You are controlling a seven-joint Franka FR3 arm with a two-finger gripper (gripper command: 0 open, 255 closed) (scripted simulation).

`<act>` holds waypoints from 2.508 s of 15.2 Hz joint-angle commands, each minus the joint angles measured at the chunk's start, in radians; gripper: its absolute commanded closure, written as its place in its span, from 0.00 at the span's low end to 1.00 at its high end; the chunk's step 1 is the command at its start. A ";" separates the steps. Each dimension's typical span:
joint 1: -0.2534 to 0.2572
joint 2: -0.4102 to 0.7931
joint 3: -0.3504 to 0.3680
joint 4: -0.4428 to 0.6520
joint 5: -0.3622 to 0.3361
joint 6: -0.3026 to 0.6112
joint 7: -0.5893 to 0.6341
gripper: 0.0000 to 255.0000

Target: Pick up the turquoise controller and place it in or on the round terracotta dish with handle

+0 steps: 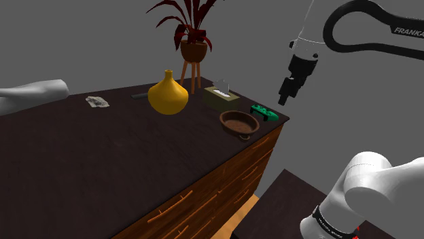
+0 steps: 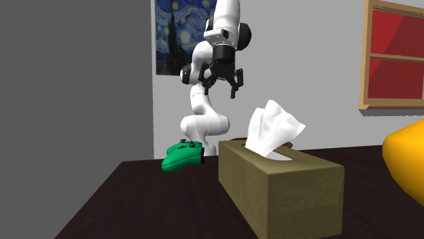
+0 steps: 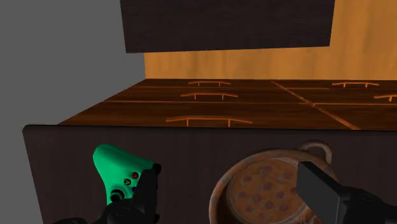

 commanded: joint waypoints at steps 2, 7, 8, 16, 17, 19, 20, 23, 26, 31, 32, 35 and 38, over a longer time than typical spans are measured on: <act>-0.004 0.033 -0.021 0.010 -0.002 0.015 -0.017 0.00; -0.017 0.211 -0.121 0.081 0.002 0.078 -0.107 0.00; -0.018 0.249 -0.141 0.098 0.006 0.088 -0.126 0.00; -0.032 0.576 -0.277 0.283 0.082 0.136 -0.291 0.00; -0.036 0.620 -0.291 0.312 0.098 0.137 -0.313 0.00; -0.038 0.631 -0.294 0.306 0.102 0.150 -0.319 0.00; -0.038 0.631 -0.293 0.292 0.102 0.164 -0.319 0.00; -0.039 0.630 -0.294 0.251 0.101 0.204 -0.319 0.00; -0.039 0.630 -0.294 0.216 0.101 0.239 -0.319 0.00; -0.039 0.630 -0.294 0.217 0.101 0.239 -0.319 0.00; -0.039 0.630 -0.294 0.217 0.101 0.239 -0.319 0.00; -0.039 0.630 -0.294 0.217 0.101 0.239 -0.319 1.00; -0.039 0.628 -0.294 0.215 0.101 0.239 -0.319 1.00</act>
